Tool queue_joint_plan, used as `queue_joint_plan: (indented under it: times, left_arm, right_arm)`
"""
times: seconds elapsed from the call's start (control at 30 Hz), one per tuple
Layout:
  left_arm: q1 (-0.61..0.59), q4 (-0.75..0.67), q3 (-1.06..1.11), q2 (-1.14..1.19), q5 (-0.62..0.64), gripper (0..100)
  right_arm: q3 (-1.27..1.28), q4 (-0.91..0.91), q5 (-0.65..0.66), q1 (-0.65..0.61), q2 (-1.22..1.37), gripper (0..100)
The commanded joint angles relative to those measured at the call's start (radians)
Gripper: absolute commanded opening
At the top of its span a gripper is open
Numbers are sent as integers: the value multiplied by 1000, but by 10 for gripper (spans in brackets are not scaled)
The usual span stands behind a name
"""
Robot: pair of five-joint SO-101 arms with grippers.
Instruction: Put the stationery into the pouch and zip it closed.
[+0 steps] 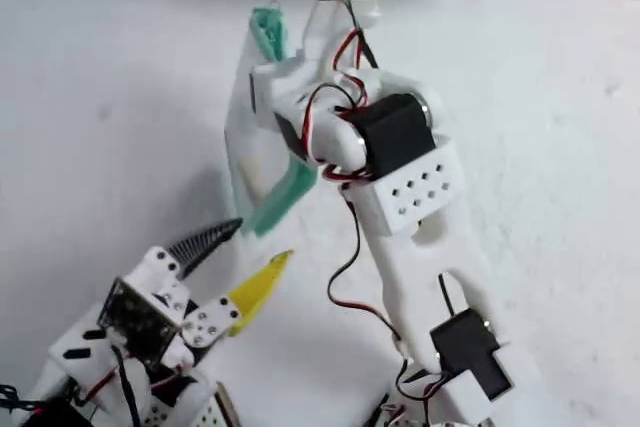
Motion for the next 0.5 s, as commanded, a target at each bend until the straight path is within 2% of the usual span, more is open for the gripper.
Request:
queue_joint_plan:
  times: [0.0, 0.1, 0.2, 0.47]
  left_arm:
    - [-45, 0, -60, 4, 14, 225]
    - [-133, -34, -58, 4, 15, 225]
    - [-228, -83, -26, 4, 95, 225]
    - [-389, -377, 233, 4, 207, 225]
  right_arm:
    - [72, 21, 14, 81, -7, 17]
    - [210, 33, 101, 165, -7, 17]
    - [353, -1, 163, 240, -16, 17]
    - [695, -226, 226, 429, -12, 17]
